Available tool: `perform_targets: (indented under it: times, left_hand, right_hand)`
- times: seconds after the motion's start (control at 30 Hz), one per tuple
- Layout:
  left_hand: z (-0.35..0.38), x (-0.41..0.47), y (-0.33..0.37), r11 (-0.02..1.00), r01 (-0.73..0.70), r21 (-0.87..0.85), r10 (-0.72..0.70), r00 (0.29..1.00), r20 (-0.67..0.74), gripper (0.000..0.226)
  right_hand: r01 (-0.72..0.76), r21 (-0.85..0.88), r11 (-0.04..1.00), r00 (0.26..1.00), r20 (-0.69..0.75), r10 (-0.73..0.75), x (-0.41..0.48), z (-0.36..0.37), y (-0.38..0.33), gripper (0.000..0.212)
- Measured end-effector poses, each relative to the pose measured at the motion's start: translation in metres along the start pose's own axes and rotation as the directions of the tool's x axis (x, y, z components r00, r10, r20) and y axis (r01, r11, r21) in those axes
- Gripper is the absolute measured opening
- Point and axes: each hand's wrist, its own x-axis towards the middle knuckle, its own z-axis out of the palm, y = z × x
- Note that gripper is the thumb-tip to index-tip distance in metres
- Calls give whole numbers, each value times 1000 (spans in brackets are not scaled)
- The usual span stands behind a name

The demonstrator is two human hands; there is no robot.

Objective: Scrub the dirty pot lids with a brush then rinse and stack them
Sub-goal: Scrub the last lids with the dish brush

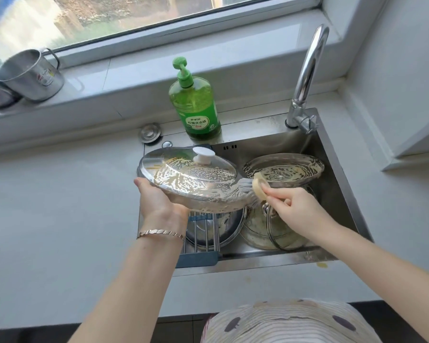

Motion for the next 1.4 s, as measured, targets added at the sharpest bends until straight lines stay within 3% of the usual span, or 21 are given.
perform_targets:
  times: [0.23, 0.37, 0.5, 0.67, 0.8, 0.93, 1.1, 1.23, 1.4]
  left_hand:
    - [-3, 8, 8, 992, -102, 71, 93, 989, 117, 43]
    - [-7, 1, -3, 979, -43, 198, 4, 982, 190, 49]
    - [-8, 0, -15, 968, 51, 246, -84, 989, 124, 50]
    - [-11, 0, -18, 955, 34, 296, -87, 982, 169, 49]
    - [-7, 4, -11, 963, 19, 268, -63, 986, 157, 47]
    - [-8, 10, -8, 968, 27, 248, -69, 984, 162, 49]
    - [-12, 25, 1, 987, 32, 156, -43, 997, 68, 52]
    - [-14, 29, 1, 997, 22, 76, -27, 997, 68, 52]
    - [-17, 34, 6, 996, -15, 84, 12, 999, 40, 50]
  right_hand:
    - [81, -14, 997, 988, 132, -78, -14, -2, -11, 33]
    - [36, -51, 998, 998, 43, -34, 10, -11, -9, 32]
    - [141, -20, 990, 980, 145, -137, 3, 3, -19, 30]
    - [-1, -109, 994, 998, 61, 8, 18, -11, 3, 32]
    - [115, -68, 991, 987, 117, -107, 7, -3, -7, 32]
    - [-13, -81, 997, 997, 70, 18, 20, -14, 6, 31]
    - [119, -44, 992, 985, 132, -113, -3, -1, 4, 30]
    - [9, -14, 1000, 999, 48, -8, 4, -5, 18, 32]
    - [120, 17, 993, 986, 111, -121, -22, 12, 13, 35]
